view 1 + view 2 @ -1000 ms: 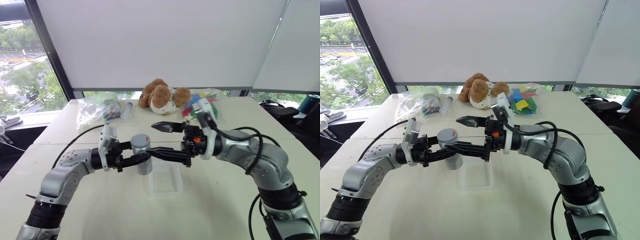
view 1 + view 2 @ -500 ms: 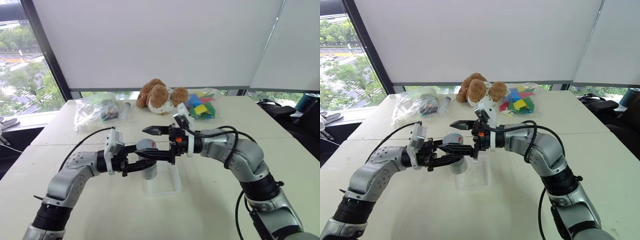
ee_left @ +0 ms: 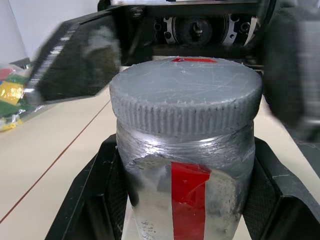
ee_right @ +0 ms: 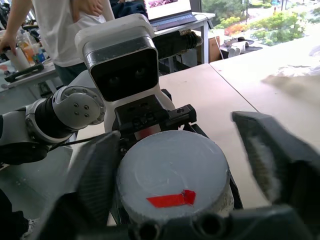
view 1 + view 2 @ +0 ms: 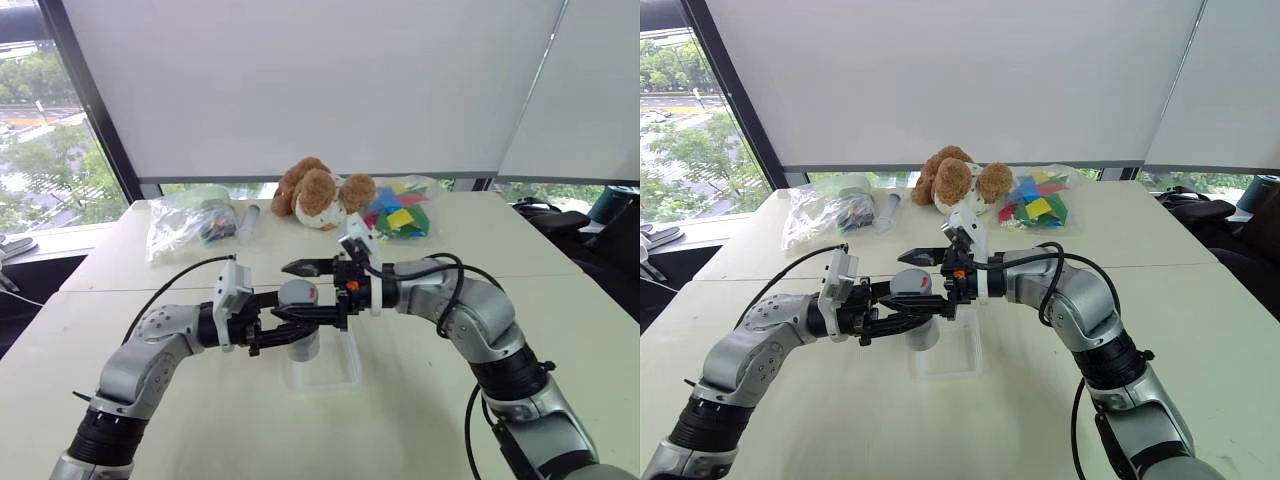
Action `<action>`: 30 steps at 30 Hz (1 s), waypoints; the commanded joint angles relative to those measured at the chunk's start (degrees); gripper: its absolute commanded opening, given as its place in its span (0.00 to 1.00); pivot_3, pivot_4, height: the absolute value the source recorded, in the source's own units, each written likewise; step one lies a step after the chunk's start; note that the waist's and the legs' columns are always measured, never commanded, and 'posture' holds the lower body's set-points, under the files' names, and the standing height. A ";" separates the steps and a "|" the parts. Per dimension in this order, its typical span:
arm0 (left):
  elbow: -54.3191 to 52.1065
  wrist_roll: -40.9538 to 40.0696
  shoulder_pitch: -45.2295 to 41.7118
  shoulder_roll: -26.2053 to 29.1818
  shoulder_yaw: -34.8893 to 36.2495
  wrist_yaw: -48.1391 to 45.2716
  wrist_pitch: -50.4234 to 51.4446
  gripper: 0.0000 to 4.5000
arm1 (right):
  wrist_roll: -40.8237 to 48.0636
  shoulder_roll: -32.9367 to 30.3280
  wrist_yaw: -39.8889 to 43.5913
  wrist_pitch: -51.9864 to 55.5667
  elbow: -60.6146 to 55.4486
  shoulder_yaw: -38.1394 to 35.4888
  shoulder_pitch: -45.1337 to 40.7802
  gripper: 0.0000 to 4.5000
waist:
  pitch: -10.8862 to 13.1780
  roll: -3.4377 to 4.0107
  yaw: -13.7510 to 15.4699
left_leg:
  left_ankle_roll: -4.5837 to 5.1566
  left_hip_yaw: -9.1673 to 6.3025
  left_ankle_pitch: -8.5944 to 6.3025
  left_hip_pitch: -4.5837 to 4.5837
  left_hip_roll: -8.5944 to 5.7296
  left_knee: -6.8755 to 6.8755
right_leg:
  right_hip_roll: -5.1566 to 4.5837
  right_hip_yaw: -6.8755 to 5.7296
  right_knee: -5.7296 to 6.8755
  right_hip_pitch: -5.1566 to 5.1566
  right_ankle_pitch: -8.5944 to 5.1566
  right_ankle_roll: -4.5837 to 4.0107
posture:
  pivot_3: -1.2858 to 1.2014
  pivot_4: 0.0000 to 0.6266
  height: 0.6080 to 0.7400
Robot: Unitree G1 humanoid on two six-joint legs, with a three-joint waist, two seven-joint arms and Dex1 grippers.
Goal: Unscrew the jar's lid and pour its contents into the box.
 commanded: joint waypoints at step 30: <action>-3.50 -2.01 -1.37 0.95 0.29 -7.32 -1.90 0.51 | 4.33 -3.64 22.68 -9.00 5.38 -8.88 -4.08 0.99 | 0.05 0.08 0.07 | -0.01 -0.03 0.00 0.01 0.01 0.01 | 0.00 0.00 0.04 -0.01 0.00 0.00 | 0.52 0.24 1.00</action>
